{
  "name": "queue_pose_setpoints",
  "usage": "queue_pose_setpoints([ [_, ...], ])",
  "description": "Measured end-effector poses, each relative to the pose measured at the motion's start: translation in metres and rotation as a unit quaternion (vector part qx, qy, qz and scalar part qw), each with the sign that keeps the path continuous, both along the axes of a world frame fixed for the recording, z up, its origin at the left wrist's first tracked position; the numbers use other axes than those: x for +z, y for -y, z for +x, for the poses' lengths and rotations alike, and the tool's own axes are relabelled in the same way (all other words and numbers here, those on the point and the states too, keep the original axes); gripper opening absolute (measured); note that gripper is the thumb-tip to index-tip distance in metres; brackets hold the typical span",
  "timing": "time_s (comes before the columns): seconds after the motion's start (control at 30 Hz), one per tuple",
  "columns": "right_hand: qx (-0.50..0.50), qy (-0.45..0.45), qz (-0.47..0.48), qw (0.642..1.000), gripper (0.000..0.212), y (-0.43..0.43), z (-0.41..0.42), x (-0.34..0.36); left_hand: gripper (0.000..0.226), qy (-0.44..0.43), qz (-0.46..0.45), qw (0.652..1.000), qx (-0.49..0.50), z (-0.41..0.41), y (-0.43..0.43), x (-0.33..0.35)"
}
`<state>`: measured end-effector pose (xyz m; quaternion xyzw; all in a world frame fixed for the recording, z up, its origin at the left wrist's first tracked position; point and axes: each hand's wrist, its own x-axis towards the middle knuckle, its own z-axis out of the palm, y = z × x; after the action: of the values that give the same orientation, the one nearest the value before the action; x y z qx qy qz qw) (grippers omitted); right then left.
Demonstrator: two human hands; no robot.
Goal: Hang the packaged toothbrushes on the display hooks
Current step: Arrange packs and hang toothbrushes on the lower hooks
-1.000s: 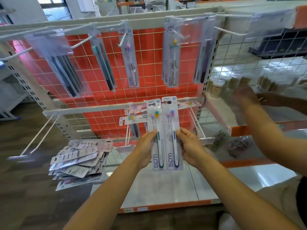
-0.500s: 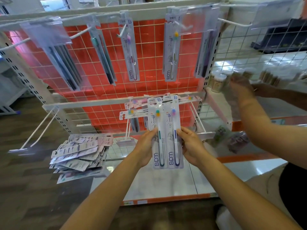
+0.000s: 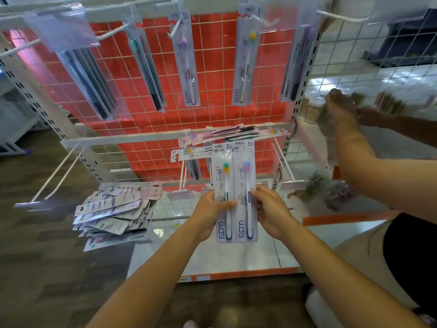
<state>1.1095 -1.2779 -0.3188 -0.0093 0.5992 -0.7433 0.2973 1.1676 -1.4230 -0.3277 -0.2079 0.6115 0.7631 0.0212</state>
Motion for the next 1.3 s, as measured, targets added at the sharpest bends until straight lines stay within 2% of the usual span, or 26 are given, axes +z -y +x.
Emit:
queue_pose_setpoints([
  [0.27,0.02,0.02,-0.011,1.0,0.028,0.001,0.004,-0.013,0.025,0.017,0.001,1.0,0.009,0.004,0.004,-0.013],
  [0.43,0.023,0.031,-0.001,0.999,0.028,0.004,0.003,-0.018,0.033,0.045,0.026,0.999,0.004,0.002,0.011,-0.018],
  [0.57,0.009,0.04,-0.004,0.999,0.027,0.008,0.004,-0.019,0.029,0.059,0.039,0.997,-0.013,0.0,0.018,-0.021],
  [0.73,-0.015,0.032,-0.012,0.999,0.026,0.015,0.002,-0.015,0.033,0.058,0.001,0.998,-0.035,-0.003,0.021,-0.019],
  [0.93,-0.005,0.042,-0.06,0.997,0.028,0.03,0.003,-0.01,0.037,0.043,-0.019,0.999,0.018,-0.003,0.026,-0.022],
  [1.3,0.026,0.051,-0.046,0.997,0.023,0.032,0.007,-0.012,0.026,0.032,-0.018,0.998,0.059,0.007,0.026,-0.019],
])
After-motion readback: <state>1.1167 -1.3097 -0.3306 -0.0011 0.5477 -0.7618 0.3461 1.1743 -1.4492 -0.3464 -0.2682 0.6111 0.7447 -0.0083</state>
